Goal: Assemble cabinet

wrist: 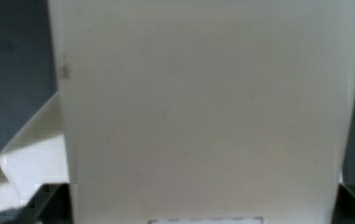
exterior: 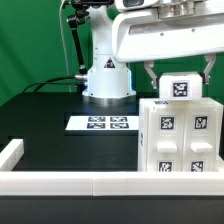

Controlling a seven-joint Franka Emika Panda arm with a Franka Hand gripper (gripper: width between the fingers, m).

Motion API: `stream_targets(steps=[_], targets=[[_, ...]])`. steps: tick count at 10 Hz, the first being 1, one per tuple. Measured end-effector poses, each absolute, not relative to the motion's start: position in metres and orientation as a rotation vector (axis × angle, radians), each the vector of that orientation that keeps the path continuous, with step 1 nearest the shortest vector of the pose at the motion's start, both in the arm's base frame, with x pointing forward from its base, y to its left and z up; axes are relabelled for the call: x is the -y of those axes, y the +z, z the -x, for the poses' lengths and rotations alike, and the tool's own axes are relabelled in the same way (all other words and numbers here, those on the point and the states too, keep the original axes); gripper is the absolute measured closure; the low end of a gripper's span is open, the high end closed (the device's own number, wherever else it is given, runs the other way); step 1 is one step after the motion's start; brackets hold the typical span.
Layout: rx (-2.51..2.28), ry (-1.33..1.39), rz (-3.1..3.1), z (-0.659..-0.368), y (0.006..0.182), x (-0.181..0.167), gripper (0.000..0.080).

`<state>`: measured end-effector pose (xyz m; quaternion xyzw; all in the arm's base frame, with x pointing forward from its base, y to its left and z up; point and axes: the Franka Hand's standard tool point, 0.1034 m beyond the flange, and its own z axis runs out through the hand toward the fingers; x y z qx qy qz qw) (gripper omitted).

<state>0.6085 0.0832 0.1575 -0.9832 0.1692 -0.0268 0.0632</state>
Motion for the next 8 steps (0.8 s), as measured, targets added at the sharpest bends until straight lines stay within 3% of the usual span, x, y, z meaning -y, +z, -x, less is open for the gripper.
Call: stream_targets(steps=[8], targets=[[-1.317,-0.046,2.683,-0.6106,0.1574,-0.0868,0.0242]])
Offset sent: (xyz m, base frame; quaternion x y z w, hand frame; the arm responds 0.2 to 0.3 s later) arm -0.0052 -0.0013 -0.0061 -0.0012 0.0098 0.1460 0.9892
